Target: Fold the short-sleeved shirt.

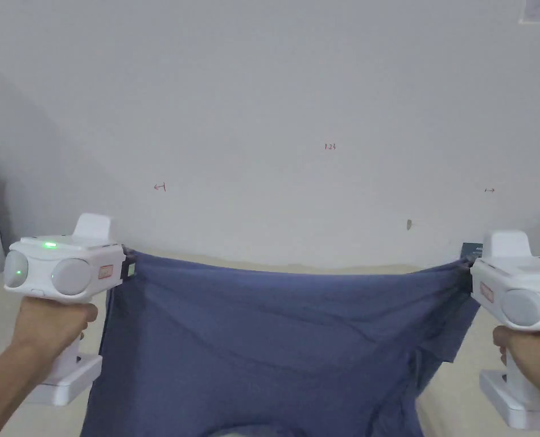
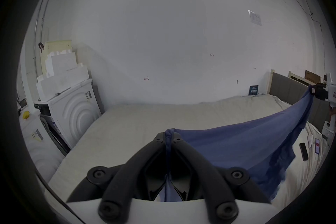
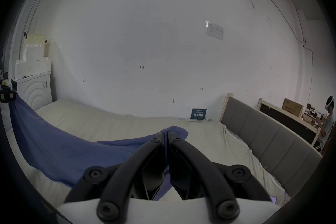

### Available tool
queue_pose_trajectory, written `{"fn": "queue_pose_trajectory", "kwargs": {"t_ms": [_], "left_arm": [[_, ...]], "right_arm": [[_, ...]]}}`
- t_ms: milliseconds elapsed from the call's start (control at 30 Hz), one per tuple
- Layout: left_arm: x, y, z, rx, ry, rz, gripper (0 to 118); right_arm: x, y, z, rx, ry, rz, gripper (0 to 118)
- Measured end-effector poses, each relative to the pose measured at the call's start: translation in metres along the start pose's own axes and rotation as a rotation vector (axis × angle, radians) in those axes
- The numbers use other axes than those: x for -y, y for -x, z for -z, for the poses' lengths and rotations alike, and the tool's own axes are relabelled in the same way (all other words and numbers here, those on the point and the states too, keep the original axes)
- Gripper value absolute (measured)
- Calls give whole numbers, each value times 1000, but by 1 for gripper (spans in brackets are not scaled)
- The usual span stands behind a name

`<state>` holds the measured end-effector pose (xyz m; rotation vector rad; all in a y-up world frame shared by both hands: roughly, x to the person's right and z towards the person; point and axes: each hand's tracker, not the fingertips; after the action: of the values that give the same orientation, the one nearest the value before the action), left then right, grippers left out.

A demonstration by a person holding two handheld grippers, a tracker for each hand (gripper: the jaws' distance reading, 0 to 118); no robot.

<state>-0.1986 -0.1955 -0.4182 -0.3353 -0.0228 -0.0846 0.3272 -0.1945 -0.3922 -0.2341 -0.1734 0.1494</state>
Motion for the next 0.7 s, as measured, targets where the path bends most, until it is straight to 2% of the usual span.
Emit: {"fn": "queue_pose_trajectory", "kwargs": {"t_ms": [200, 367, 700], "left_arm": [[-25, 7, 20, -8, -11, -1, 0], [-46, 7, 37, -7, -29, -56, 0], [-83, 8, 85, -22, -50, -87, 0]], "right_arm": [[-32, 5, 22, 12, -30, -48, 1], [-57, 6, 34, 32, -43, -3, 1], [-109, 8, 78, 50, -91, 2, 1]]}}
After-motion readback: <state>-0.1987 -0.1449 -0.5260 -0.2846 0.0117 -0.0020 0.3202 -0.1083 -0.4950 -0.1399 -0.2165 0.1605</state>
